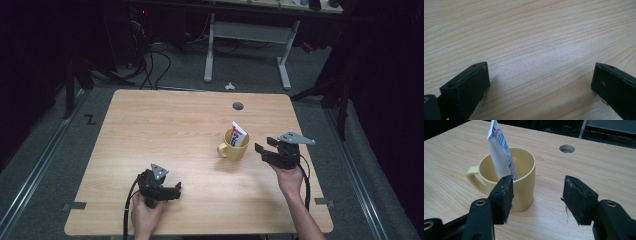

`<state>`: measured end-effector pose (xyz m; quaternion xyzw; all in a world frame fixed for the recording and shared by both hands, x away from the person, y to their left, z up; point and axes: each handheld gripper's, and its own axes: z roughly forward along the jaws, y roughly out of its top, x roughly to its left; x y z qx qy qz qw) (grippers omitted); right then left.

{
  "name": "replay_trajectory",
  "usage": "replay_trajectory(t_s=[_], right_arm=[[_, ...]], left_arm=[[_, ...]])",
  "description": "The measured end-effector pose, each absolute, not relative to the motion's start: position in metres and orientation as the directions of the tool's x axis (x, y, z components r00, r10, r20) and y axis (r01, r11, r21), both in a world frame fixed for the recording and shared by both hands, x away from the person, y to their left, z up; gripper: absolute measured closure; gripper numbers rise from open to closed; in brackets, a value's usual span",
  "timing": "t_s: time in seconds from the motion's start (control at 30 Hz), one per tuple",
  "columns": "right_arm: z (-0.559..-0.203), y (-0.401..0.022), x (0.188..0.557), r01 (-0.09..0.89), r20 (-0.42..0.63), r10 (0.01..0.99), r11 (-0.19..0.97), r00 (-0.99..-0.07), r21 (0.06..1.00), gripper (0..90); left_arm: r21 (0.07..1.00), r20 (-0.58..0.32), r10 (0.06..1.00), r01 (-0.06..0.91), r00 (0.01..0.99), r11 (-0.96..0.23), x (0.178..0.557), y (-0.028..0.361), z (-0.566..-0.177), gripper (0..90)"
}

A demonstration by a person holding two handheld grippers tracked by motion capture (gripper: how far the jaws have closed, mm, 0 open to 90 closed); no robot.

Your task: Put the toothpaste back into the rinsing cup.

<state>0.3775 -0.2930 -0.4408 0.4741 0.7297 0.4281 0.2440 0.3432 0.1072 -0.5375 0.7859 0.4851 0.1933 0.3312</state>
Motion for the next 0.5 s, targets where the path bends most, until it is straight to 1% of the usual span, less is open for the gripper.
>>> replay_trajectory(t_s=[0.5], right_arm=[[-0.453, -0.299, 0.376, 0.506, 0.067, 0.909, 0.167, -0.412, 0.846, 42.0]], left_arm=[[0.708, -0.018, 0.891, 0.635, 0.454, -0.31, 0.343, 0.107, -0.538, 1.9]])
